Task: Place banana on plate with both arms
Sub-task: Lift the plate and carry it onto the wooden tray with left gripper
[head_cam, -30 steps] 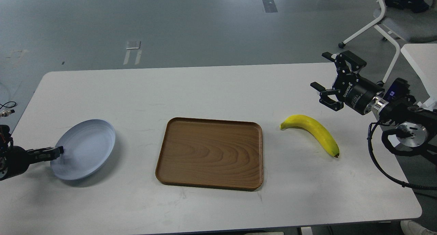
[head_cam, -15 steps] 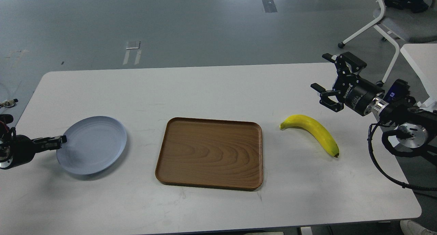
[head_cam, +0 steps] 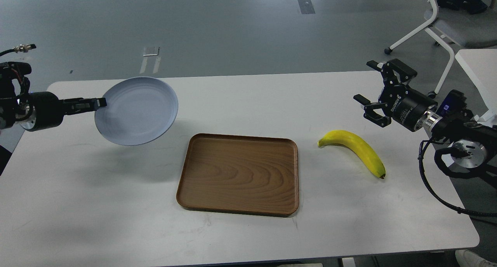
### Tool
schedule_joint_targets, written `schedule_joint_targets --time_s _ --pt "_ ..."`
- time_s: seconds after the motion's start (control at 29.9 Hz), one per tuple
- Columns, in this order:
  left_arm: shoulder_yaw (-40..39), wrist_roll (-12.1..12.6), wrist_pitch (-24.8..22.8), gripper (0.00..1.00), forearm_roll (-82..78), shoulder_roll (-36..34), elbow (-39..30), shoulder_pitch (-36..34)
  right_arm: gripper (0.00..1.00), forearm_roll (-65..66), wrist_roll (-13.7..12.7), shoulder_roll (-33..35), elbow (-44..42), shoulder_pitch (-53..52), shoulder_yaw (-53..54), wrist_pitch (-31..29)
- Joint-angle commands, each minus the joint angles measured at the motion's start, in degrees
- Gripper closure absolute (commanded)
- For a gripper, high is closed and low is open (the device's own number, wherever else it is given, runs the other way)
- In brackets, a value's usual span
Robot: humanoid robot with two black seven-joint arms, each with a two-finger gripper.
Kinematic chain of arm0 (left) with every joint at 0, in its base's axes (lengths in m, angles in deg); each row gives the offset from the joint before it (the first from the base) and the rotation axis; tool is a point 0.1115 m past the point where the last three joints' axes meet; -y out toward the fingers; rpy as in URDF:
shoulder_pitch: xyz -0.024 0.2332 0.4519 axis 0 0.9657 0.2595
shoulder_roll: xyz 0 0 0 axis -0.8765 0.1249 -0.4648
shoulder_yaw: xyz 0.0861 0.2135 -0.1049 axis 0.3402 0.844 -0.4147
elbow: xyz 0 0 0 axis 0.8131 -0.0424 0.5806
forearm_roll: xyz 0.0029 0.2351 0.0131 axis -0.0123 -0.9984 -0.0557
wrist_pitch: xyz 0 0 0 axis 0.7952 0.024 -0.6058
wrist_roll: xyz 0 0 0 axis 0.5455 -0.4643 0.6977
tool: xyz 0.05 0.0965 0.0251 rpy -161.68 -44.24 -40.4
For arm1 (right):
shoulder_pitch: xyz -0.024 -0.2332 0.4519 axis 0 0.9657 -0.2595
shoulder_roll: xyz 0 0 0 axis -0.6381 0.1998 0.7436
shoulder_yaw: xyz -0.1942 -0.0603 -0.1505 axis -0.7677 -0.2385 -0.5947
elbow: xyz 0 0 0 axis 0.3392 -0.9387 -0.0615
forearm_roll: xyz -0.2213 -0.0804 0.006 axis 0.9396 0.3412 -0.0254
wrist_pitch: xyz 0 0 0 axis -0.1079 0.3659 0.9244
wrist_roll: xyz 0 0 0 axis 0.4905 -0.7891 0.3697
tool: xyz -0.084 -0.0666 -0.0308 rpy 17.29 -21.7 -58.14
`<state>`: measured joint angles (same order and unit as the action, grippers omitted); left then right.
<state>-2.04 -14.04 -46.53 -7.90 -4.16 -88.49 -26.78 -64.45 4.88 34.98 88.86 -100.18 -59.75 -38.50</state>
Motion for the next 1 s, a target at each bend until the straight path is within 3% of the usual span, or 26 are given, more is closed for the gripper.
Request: schedule_joint_targets --time_s 0.0,0.1,0.27,0.53,0.97 --pt "0.1 0.0 -0.2 1.0 0.0 1.3 -8.9 -1.5 0.0 0.0 0.0 0.0 -0.1 0.0 0.0 0.0" --pt "0.1 0.0 -1.3 1.0 -0.4 6.2 -12.9 -2.6 0.0 -0.1 0.0 0.1 -0.2 0.1 0.0 0.0" --pt "0.7 0.0 -1.8 1.0 -4.4 15.3 -11.9 -3.1 0.0 -0.1 0.0 1.7 -0.2 0.7 0.1 0.0" --pt "5.8 0.0 -1.3 1.0 -8.4 25.4 -0.2 -3.0 0.0 -0.1 0.0 5.5 -0.3 2.9 1.1 0.0" --pt "10.7 0.0 2.5 1.0 -8.7 31.3 13.0 -2.4 0.0 -0.1 0.0 6.2 -0.2 3.2 1.2 0.0"
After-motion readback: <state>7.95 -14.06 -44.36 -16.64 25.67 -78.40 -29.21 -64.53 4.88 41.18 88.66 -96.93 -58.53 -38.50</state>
